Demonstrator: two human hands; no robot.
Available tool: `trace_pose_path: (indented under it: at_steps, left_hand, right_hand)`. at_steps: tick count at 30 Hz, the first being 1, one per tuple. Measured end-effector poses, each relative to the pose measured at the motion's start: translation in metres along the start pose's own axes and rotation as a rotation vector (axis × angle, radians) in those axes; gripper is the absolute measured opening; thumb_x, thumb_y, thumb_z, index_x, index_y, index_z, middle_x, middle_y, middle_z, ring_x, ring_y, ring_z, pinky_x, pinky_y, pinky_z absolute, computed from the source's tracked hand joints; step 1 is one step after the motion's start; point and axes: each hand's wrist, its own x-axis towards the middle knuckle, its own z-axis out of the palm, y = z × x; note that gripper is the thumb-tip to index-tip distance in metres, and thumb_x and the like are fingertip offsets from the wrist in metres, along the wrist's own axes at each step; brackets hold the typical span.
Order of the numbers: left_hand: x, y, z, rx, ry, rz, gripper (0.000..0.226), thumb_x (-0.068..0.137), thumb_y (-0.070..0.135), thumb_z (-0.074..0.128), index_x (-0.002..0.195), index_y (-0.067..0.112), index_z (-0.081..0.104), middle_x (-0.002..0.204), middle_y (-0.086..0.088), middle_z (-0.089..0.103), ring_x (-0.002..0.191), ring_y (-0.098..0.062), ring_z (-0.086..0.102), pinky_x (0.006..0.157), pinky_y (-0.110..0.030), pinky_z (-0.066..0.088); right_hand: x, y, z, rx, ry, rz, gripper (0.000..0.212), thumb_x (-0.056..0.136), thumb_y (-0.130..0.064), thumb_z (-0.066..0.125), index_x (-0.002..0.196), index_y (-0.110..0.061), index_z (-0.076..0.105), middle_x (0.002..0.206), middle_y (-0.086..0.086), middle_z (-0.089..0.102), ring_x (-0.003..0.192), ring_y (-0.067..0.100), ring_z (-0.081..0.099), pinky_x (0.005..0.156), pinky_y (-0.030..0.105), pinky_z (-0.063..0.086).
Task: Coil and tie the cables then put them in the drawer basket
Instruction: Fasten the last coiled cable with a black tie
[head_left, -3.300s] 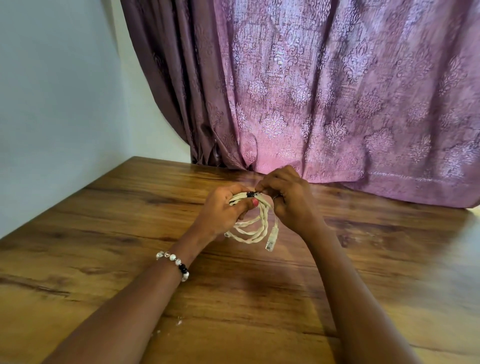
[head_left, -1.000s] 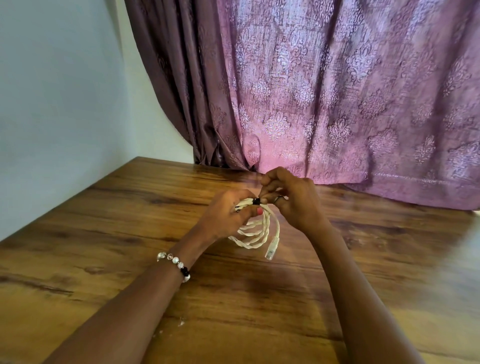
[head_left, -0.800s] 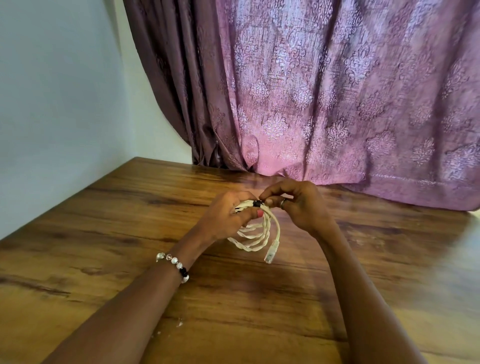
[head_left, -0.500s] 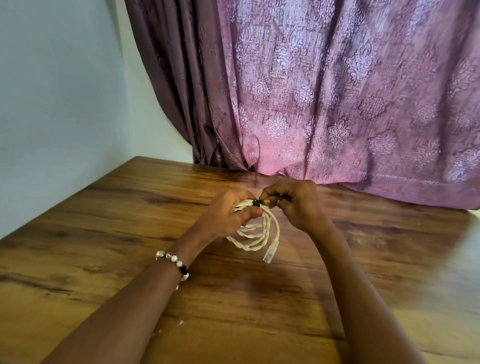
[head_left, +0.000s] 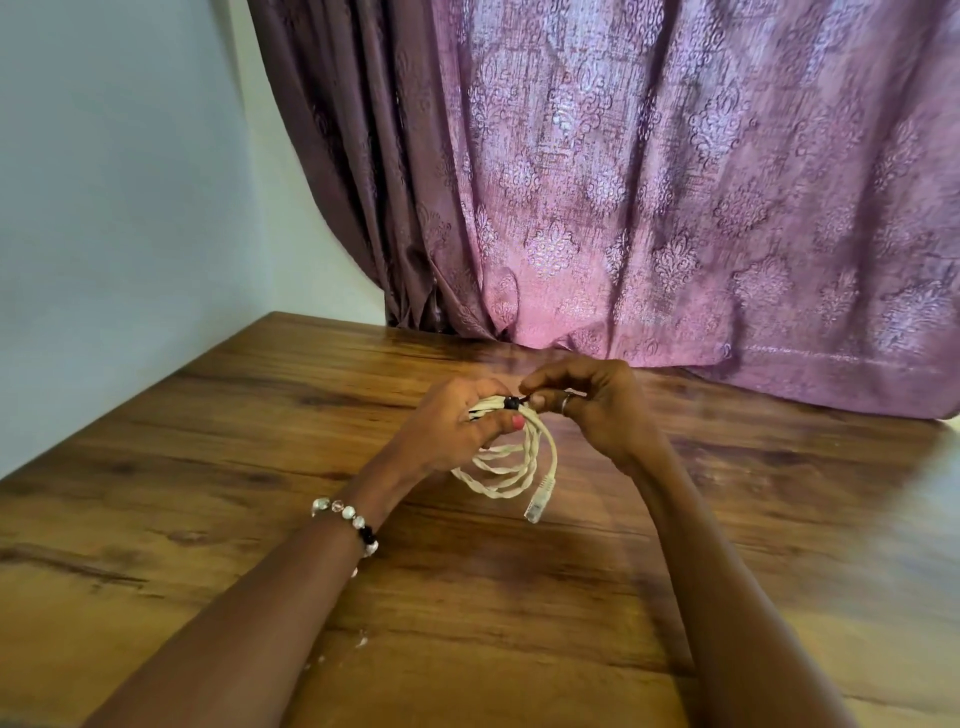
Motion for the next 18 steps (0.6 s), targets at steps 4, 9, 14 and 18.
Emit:
trace_pose_path:
  at_steps: [4, 9, 14, 18]
  left_hand:
    - [0.000, 0.000, 0.000, 0.012, 0.014, -0.024, 0.007, 0.081, 0.031, 0.070, 0.084, 0.037, 0.067, 0.082, 0.004, 0.071, 0.075, -0.016, 0.065, 0.070, -0.039, 0.051]
    - [0.000, 0.000, -0.001, 0.030, 0.012, -0.041, 0.005, 0.079, 0.035, 0.072, 0.081, 0.036, 0.067, 0.075, 0.006, 0.069, 0.067, -0.011, 0.061, 0.064, -0.037, 0.049]
    - [0.000, -0.003, -0.001, 0.026, 0.022, -0.037, 0.043, 0.072, 0.055, 0.064, 0.098, 0.022, 0.073, 0.090, -0.004, 0.073, 0.086, -0.024, 0.068, 0.078, -0.051, 0.053]
    - [0.001, -0.004, -0.002, 0.036, 0.019, -0.046, 0.034, 0.076, 0.045, 0.065, 0.097, 0.020, 0.072, 0.090, -0.001, 0.073, 0.087, -0.020, 0.068, 0.079, -0.047, 0.053]
  right_hand:
    - [-0.001, 0.001, 0.000, -0.047, -0.028, 0.016, 0.016, 0.076, 0.011, 0.069, 0.084, -0.003, 0.072, 0.074, -0.001, 0.068, 0.067, 0.001, 0.062, 0.064, 0.018, 0.052]
    - [0.002, 0.005, 0.002, -0.279, -0.060, -0.129, 0.016, 0.079, 0.006, 0.066, 0.079, -0.011, 0.069, 0.070, -0.011, 0.064, 0.066, 0.005, 0.061, 0.063, 0.033, 0.055]
    - [0.004, 0.001, 0.007, -0.502, -0.056, -0.269, 0.018, 0.073, 0.009, 0.063, 0.076, -0.008, 0.065, 0.069, -0.005, 0.061, 0.069, 0.010, 0.055, 0.060, 0.020, 0.043]
    - [0.005, -0.005, 0.012, -0.578, -0.067, -0.313, 0.016, 0.067, 0.010, 0.057, 0.071, -0.005, 0.061, 0.066, 0.004, 0.061, 0.065, 0.011, 0.048, 0.058, 0.017, 0.036]
